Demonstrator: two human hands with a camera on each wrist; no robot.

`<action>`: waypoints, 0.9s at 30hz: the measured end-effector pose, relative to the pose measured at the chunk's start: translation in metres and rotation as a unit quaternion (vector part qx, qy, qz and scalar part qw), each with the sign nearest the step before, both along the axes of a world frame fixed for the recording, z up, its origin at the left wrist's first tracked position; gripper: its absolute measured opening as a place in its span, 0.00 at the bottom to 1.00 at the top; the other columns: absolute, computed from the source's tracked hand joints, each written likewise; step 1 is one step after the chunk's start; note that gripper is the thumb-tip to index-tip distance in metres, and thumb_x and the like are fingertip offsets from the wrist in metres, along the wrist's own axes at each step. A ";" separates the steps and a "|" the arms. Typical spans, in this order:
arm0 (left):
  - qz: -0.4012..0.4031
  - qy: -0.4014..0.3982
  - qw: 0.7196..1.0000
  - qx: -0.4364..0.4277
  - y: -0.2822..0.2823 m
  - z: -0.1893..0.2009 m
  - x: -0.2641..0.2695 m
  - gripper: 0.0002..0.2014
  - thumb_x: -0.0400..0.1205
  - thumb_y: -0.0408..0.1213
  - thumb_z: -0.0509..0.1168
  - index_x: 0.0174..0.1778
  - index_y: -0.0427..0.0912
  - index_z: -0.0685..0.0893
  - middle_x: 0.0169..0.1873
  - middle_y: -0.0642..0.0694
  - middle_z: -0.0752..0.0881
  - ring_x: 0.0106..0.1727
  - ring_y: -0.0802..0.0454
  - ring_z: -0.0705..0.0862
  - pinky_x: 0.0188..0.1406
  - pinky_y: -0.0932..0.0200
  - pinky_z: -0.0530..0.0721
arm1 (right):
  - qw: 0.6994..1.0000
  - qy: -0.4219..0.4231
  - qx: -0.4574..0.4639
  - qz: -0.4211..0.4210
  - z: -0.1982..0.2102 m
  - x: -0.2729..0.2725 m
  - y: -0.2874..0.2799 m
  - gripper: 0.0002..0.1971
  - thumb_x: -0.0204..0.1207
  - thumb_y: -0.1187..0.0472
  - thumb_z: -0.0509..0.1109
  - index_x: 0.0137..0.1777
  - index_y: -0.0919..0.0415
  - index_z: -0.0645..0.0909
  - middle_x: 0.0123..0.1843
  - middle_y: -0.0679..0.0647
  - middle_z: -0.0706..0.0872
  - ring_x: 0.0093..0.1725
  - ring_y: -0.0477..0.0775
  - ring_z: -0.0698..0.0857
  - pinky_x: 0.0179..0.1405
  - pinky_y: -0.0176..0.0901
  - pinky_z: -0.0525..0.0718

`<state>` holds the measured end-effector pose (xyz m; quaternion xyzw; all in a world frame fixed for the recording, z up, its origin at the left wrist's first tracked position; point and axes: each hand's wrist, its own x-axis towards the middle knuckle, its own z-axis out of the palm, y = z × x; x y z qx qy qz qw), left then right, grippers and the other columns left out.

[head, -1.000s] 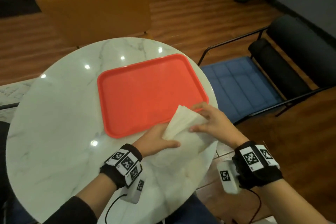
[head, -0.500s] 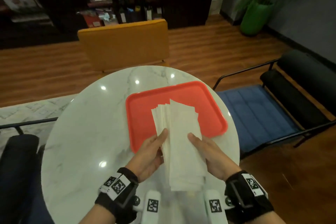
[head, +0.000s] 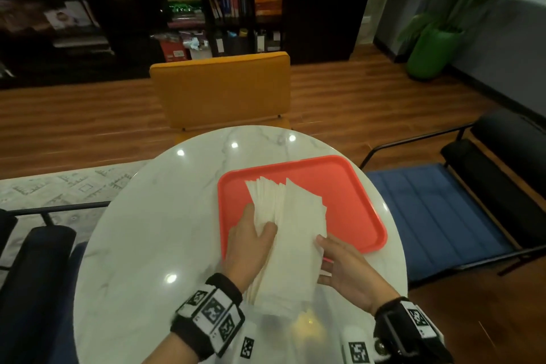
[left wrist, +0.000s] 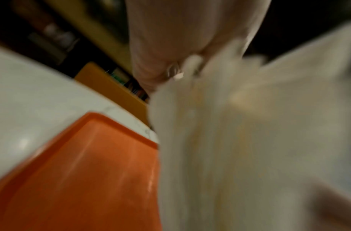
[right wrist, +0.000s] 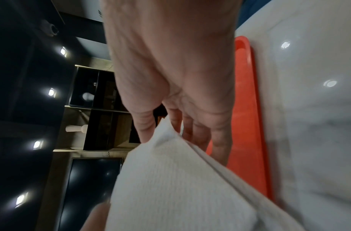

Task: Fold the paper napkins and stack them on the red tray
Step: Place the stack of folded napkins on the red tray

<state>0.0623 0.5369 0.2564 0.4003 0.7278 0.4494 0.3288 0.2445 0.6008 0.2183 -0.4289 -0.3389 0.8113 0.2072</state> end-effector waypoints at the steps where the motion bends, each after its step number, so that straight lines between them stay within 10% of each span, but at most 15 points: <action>1: -0.006 0.043 0.999 0.005 0.005 0.000 0.002 0.03 0.79 0.36 0.60 0.46 0.49 0.74 0.36 0.48 0.84 0.37 0.49 0.84 0.35 0.51 0.82 | 1.000 0.000 -0.006 0.001 -0.003 0.001 0.005 0.19 0.79 0.55 0.68 0.67 0.63 0.79 0.58 0.61 0.86 0.55 0.61 0.86 0.61 0.62 0.82; 6: 0.026 0.078 0.996 0.020 0.038 -0.005 0.003 0.05 0.80 0.36 0.59 0.50 0.47 0.72 0.36 0.48 0.83 0.37 0.50 0.83 0.36 0.48 0.81 | 1.000 -0.001 -0.026 0.009 -0.017 0.004 0.031 0.17 0.80 0.58 0.66 0.66 0.66 0.80 0.59 0.61 0.88 0.56 0.60 0.87 0.58 0.55 0.84; 9: 0.081 -0.024 0.996 -0.012 0.067 -0.017 -0.006 0.09 0.81 0.34 0.59 0.57 0.46 0.73 0.42 0.56 0.81 0.41 0.59 0.81 0.35 0.61 0.76 | 0.999 0.011 -0.046 -0.010 -0.026 0.008 0.058 0.18 0.80 0.61 0.66 0.67 0.70 0.79 0.63 0.65 0.86 0.62 0.62 0.85 0.59 0.52 0.85; 15: 0.116 -0.290 0.945 -0.098 0.103 -0.053 -0.014 0.17 0.82 0.39 0.65 0.65 0.43 0.73 0.54 0.42 0.85 0.50 0.46 0.86 0.44 0.51 0.85 | 0.999 -0.039 -0.022 -0.026 -0.036 0.005 0.115 0.17 0.79 0.61 0.67 0.67 0.62 0.77 0.61 0.61 0.88 0.61 0.63 0.86 0.60 0.58 0.84; 22: 0.125 -0.316 0.935 -0.101 0.126 -0.082 -0.022 0.23 0.77 0.33 0.70 0.68 0.44 0.73 0.57 0.41 0.86 0.53 0.43 0.87 0.41 0.51 0.86 | 0.994 -0.090 0.057 -0.012 -0.046 0.000 0.175 0.11 0.81 0.63 0.65 0.62 0.61 0.80 0.54 0.57 0.90 0.48 0.53 0.91 0.42 0.44 0.89; 27: 0.162 -0.280 0.940 -0.106 0.127 -0.113 -0.046 0.23 0.79 0.34 0.69 0.69 0.48 0.70 0.58 0.42 0.84 0.54 0.43 0.86 0.48 0.46 0.86 | 0.985 -0.156 0.072 0.029 -0.079 -0.002 0.203 0.15 0.83 0.64 0.63 0.69 0.63 0.75 0.61 0.61 0.87 0.55 0.58 0.88 0.49 0.48 0.88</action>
